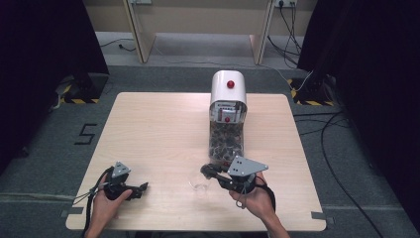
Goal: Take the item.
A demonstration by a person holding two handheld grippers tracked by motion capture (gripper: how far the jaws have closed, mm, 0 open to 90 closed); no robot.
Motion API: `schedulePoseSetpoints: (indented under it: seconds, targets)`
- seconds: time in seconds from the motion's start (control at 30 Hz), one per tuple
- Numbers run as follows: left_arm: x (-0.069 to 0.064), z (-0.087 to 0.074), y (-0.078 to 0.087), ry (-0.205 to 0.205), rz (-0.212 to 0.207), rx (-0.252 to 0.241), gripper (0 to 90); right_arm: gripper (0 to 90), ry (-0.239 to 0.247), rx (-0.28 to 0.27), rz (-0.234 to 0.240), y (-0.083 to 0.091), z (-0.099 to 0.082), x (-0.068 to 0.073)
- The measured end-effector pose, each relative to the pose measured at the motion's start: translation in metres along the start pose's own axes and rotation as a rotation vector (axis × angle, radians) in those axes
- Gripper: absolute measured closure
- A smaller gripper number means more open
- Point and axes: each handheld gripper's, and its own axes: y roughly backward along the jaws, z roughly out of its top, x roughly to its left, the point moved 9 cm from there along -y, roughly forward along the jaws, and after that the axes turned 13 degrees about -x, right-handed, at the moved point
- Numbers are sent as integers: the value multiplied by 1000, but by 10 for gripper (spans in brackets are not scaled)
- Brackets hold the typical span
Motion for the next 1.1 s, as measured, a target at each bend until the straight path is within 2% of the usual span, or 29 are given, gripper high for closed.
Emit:
schedulePoseSetpoints:
  seconds: [0.63, 1.1]
  targets:
    - [0, 0, 0, 0, 0, 0, 0, 811, 3, 47, 44, -18, -16, 16]
    - [0, 0, 0, 0, 0, 0, 0, 811, -3, 73, 44, -23, -26, 15]
